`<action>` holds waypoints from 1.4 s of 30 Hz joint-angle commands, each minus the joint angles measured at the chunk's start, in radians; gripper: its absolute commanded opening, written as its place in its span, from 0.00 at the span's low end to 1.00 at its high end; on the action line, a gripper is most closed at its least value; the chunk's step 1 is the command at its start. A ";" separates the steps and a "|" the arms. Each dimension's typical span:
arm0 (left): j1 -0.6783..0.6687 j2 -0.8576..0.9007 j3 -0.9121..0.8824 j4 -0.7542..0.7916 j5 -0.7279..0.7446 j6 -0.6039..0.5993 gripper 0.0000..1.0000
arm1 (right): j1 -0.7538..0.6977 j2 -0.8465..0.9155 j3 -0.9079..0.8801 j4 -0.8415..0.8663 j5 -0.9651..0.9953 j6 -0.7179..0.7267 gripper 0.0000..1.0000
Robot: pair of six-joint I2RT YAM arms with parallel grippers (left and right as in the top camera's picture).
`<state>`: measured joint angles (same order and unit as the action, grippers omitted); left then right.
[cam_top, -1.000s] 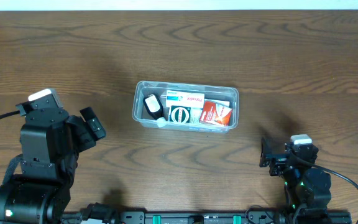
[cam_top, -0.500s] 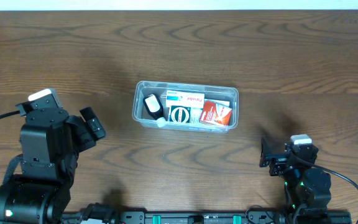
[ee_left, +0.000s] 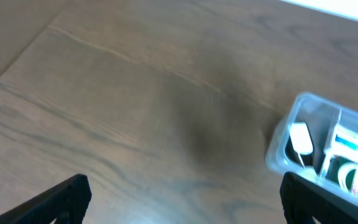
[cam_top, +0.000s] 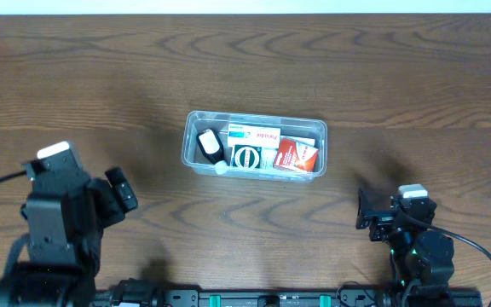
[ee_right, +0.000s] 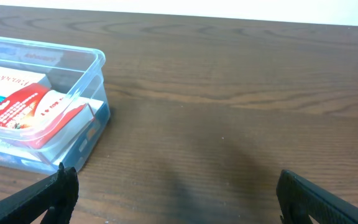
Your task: Pack container
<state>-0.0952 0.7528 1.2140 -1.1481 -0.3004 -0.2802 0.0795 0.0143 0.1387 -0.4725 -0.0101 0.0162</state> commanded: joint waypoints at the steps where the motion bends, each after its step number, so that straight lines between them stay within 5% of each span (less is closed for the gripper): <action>1: 0.033 -0.085 -0.158 0.103 -0.007 0.010 0.98 | -0.009 -0.009 -0.005 0.002 0.006 -0.014 0.99; 9: 0.058 -0.360 -0.631 0.440 0.103 -0.006 0.98 | -0.009 -0.009 -0.005 0.002 0.006 -0.014 0.99; 19: 0.069 -0.650 -0.979 0.503 0.110 -0.119 0.98 | -0.009 -0.009 -0.005 0.002 0.006 -0.014 0.99; 42: 0.069 -0.718 -1.054 0.507 0.109 -0.114 0.98 | -0.009 -0.009 -0.005 0.002 0.006 -0.014 0.99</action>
<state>-0.0334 0.0429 0.1726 -0.6441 -0.1864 -0.3927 0.0795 0.0124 0.1360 -0.4725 -0.0097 0.0139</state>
